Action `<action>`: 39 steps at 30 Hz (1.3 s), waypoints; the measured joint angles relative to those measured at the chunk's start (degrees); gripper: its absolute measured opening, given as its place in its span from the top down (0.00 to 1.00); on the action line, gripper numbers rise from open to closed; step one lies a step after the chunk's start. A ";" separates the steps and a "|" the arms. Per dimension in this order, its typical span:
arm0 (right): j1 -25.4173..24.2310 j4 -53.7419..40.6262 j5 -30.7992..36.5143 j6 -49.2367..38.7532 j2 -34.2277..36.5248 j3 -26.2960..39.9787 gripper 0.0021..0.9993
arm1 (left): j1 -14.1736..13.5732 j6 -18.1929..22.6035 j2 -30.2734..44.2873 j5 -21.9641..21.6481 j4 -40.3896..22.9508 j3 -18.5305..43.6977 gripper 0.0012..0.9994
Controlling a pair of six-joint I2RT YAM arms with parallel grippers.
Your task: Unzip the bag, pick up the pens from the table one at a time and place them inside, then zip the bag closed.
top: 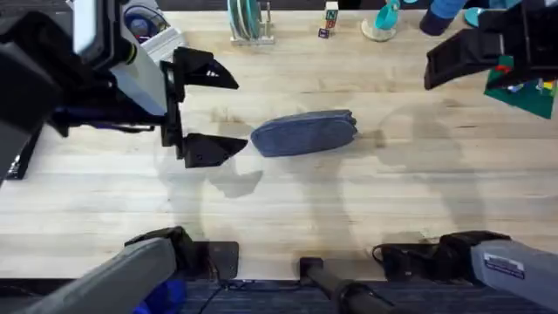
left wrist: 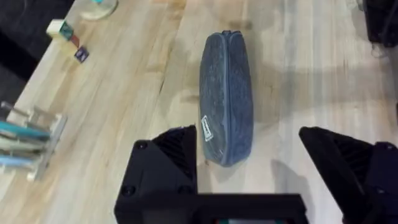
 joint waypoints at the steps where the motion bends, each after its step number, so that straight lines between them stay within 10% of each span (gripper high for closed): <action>1: 0.00 -0.27 0.09 0.04 -0.35 0.01 0.00 | 0.00 -2.26 -1.52 -0.75 0.01 0.00 0.00; 22: 0.00 -5.17 0.14 1.42 -14.44 -0.90 0.00 | 0.00 -46.99 -36.26 -20.33 -0.46 0.00 0.00; 39: 0.00 -5.06 0.15 1.68 -33.95 -15.13 0.00 | 0.00 -52.89 -40.13 -23.89 -0.61 0.00 0.00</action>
